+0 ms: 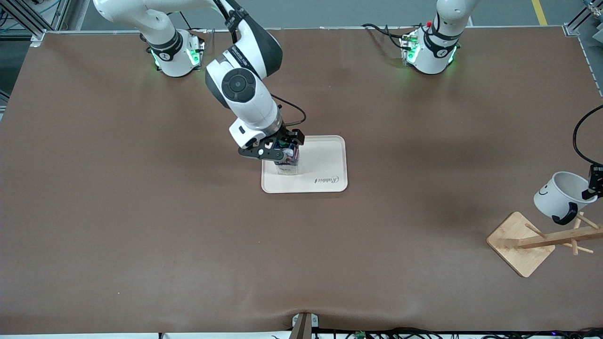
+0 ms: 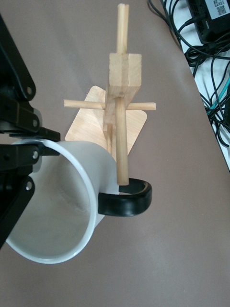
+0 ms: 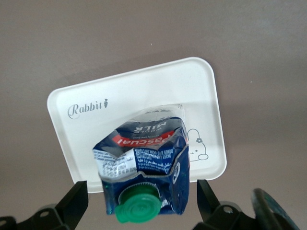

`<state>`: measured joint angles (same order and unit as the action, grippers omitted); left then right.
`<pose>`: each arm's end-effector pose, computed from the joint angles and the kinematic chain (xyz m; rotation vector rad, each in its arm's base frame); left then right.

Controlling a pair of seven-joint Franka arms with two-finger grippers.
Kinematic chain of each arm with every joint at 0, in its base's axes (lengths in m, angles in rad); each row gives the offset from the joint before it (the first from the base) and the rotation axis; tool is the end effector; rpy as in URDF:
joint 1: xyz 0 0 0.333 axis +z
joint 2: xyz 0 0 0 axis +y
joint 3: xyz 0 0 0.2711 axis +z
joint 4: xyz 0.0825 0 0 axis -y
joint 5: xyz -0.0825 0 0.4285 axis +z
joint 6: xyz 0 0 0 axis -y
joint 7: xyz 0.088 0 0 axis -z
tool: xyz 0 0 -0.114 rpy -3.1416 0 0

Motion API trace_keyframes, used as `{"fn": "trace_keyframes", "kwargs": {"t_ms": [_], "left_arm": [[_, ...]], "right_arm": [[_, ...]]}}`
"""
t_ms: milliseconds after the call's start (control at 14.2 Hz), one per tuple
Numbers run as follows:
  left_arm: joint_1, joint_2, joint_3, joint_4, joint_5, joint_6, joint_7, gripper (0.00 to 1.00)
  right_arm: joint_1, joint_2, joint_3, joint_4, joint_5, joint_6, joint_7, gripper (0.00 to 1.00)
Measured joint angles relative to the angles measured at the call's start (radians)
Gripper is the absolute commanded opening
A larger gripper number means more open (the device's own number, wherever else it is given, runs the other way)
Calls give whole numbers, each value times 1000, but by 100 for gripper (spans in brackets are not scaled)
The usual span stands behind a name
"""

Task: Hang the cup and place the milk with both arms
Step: 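Hang the mug handle on the wooden stand peg with the left gripper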

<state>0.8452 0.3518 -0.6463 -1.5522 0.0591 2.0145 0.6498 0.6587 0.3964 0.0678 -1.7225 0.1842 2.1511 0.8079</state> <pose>0.6732 0.1836 0.4370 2.9913 -0.6419 0.3483 0.5054 0.4574 0.2887 -2.9717 0.2769 0.1541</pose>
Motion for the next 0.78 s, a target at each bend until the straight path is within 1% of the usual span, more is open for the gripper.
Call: {"fn": "trace_keyframes", "kwargs": {"t_ms": [71, 141, 212, 282, 353, 423, 564, 635, 705, 776], "left_arm": [[3, 2, 3, 5, 0, 2, 10, 0], [7, 5, 6, 9, 0, 2, 20, 0], [10, 9, 8, 12, 0, 3, 31, 0], [14, 15, 8, 16, 0, 3, 41, 0], [17, 21, 9, 21, 0, 4, 50, 0], [20, 30, 9, 27, 0, 4, 62, 0], [25, 54, 10, 45, 0, 5, 92, 0], [30, 68, 10, 54, 0, 6, 105, 26], [34, 80, 10, 62, 0, 8, 113, 99], [36, 88, 10, 67, 0, 9, 118, 100]], "right_arm": [[1, 13, 0, 1, -5, 12, 0, 100], [3, 24, 0, 1, -8, 23, 0, 69], [4, 35, 0, 2, -13, 29, 1, 44], [5, 41, 0, 3, -30, 30, 1, 16], [6, 44, 0, 4, -59, 29, 1, 0], [6, 44, 0, 7, -80, 25, 4, 0], [6, 44, 0, 12, -91, 16, 5, 0], [6, 44, -1, 15, -91, 11, 5, 0], [6, 44, -4, 21, -91, -2, 6, 0], [6, 44, -7, 34, -91, -33, 6, 0]]}}
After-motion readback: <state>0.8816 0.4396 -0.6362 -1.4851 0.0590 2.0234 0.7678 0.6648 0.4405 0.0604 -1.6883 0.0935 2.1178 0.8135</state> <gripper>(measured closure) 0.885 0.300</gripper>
